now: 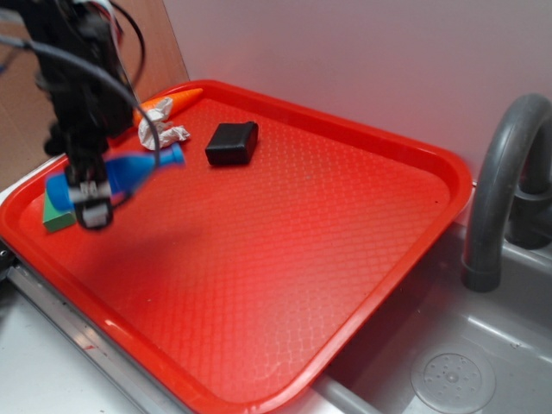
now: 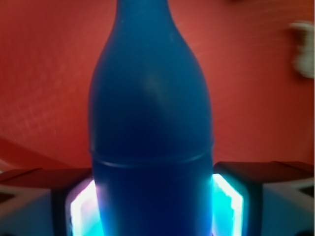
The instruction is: Grab the blue bottle.
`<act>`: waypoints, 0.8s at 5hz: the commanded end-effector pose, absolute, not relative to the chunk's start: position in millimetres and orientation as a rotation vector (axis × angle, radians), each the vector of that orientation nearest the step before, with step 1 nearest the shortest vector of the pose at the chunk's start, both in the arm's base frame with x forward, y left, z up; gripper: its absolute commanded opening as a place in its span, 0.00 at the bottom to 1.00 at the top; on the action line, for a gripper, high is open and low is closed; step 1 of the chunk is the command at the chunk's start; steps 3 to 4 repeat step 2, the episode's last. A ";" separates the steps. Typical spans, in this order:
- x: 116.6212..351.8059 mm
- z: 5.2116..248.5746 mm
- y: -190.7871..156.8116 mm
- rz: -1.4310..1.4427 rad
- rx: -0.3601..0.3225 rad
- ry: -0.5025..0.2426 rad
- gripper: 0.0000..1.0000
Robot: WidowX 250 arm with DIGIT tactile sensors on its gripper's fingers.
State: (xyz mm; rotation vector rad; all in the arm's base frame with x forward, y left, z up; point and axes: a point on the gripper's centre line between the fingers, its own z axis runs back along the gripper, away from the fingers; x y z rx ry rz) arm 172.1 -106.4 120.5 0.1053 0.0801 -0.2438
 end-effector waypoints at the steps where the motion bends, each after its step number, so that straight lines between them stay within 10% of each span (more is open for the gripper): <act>1: 173.9 228.1 -65.4 0.088 -0.127 -0.096 0.00; 4: 171.9 250.2 -54.9 0.094 -0.178 -0.164 0.00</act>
